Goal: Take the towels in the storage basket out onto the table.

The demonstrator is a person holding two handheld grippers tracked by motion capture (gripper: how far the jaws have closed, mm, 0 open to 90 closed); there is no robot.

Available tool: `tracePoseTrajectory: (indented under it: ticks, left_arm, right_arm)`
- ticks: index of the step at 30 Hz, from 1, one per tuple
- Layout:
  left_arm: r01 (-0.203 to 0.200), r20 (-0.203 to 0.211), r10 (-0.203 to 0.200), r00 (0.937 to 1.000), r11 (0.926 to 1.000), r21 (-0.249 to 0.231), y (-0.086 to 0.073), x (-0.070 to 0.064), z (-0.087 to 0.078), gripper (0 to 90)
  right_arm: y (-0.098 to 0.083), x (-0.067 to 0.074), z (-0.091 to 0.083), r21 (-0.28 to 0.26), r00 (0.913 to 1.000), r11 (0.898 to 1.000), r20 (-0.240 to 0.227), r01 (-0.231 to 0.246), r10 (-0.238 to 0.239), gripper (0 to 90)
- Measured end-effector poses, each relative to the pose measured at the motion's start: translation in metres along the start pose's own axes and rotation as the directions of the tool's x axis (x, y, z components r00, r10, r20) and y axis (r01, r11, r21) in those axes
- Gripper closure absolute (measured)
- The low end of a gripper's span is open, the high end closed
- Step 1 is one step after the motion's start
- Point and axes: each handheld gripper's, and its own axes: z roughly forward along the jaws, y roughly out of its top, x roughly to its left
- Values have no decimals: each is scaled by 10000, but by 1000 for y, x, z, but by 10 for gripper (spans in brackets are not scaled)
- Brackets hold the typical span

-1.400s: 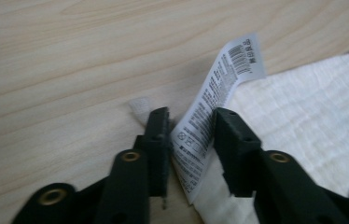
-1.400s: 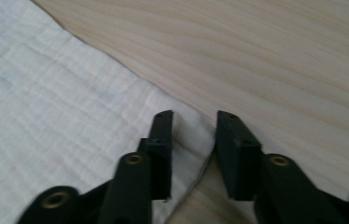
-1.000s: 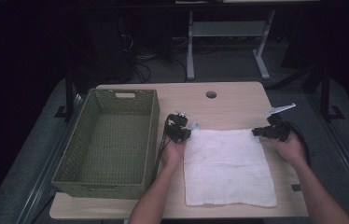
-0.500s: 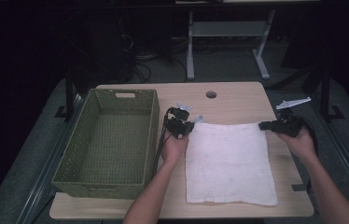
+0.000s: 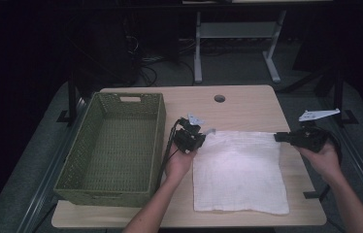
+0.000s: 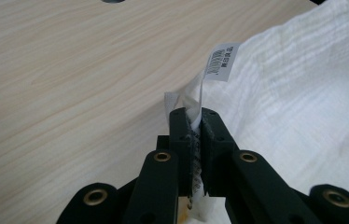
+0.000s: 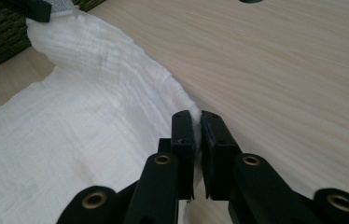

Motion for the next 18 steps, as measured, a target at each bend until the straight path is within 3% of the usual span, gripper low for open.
tracePoseTrajectory:
  ticks: [6, 18]
  left_arm:
    - [-150, 64, 151, 9999, 9998, -99, -6, -8, -12, 842]
    - [-276, 551, 275, 9981, 9996, 14, -16, -16, -22, 843]
  right_arm:
    - [-12, 14, -8, 175, 9982, 9983, 210, 562, -566, 837]
    - [-36, 26, -24, -186, 9984, 9985, -234, 507, -511, 838]
